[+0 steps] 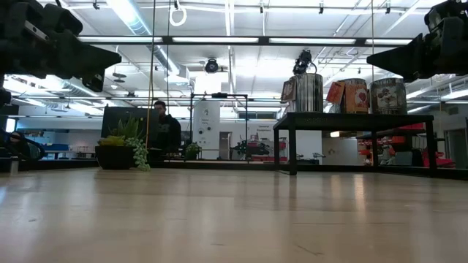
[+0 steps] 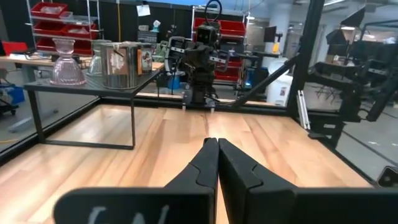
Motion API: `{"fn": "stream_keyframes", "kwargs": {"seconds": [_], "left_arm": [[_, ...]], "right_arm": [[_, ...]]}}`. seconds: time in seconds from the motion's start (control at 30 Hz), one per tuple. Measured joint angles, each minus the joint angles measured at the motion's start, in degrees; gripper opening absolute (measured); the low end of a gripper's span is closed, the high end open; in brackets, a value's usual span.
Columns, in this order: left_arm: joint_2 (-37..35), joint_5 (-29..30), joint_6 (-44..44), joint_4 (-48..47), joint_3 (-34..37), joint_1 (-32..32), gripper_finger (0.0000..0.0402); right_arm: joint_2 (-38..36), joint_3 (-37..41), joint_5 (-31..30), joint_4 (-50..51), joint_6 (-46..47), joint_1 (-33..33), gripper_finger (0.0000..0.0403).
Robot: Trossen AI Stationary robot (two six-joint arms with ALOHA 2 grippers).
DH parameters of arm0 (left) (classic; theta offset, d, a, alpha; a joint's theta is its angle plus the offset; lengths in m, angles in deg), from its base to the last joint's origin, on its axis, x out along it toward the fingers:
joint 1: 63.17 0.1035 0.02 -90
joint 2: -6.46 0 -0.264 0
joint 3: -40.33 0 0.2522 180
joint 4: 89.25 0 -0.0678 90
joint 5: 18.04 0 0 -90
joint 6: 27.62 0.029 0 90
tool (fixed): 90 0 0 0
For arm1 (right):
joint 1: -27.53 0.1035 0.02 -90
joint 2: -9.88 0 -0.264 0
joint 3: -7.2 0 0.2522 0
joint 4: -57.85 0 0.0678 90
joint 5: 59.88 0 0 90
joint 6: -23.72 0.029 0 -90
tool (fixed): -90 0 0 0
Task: Pick & Place candle stick holders
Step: Return to Home Position
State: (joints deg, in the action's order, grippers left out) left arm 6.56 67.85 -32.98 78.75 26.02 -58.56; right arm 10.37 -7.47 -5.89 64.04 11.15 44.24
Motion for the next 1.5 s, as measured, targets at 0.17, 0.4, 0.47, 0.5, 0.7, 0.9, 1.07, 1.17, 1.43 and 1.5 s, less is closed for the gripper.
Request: {"fn": "stream_keyframes", "kwargs": {"seconds": [0.17,0.4,0.47,0.5,0.7,0.9,1.07,1.17,1.43,1.5], "left_arm": [[0.00,-0.57,-0.16,0.22,0.04,-2.59,0.0014],[0.01,-0.76,-0.02,1.00,0.12,-8.20,0.0014],[0.17,-0.77,-0.01,1.25,0.13,-8.68,0.0014],[0.21,-0.77,-0.02,1.26,0.13,-8.75,0.0014],[0.22,-0.73,0.00,1.39,0.13,-8.70,0.0014],[0.22,-0.73,0.04,1.54,0.13,-8.70,0.0014],[0.22,-0.73,0.04,1.70,0.13,-8.70,0.0014],[0.22,-0.71,0.04,1.73,0.13,-8.70,0.0014],[0.24,-0.66,0.03,1.86,0.13,-8.70,0.0014],[0.24,-0.66,0.04,1.88,0.13,-8.70,0.0014]], "right_arm": [[0.00,0.00,0.00,0.00,-0.01,0.00,0.0018],[0.00,0.00,0.00,0.00,-0.01,0.00,0.0018],[0.00,0.00,0.00,-0.02,0.01,0.00,0.0018],[0.00,0.00,0.00,-0.01,-0.01,0.00,0.0018],[0.00,0.00,0.00,0.00,-0.01,0.00,0.0018],[0.00,0.00,0.00,0.00,-0.01,0.00,0.0018],[0.00,0.00,0.00,-0.02,0.01,0.00,0.0018],[0.01,0.00,0.00,-0.01,0.00,0.00,0.0018],[0.02,0.00,0.00,0.00,0.00,0.00,0.0018],[0.02,0.00,0.00,0.00,0.01,0.00,0.0018]]}}
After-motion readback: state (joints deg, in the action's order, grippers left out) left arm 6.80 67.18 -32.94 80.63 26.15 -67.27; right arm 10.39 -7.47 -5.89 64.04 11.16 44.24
